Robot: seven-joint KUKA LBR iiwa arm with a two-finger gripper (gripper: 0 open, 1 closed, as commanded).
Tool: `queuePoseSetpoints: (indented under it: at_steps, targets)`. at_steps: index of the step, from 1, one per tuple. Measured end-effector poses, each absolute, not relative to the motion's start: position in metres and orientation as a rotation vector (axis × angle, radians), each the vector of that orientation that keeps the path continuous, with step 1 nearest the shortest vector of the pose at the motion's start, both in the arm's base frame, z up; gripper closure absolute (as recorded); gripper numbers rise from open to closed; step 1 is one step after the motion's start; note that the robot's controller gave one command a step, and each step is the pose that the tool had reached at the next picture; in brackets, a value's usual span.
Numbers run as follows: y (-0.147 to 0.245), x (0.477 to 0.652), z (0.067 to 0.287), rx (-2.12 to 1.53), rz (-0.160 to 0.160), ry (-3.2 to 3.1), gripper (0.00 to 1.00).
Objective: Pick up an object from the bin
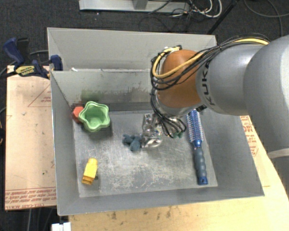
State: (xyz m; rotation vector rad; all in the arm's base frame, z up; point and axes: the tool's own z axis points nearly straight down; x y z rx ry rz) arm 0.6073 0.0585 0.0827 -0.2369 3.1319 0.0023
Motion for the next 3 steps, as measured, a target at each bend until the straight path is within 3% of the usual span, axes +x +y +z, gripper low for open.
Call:
queuePoseSetpoints:
  at_steps: [1, 2, 3]
  targets:
    - [0.059, 0.607, 0.082, -0.236, 0.003, 3.130, 0.00]
    - [0.067, 0.581, 0.082, -0.077, 0.003, 3.139, 0.00]
    - [0.066, 0.581, 0.083, -0.078, 0.002, 3.140, 1.00]
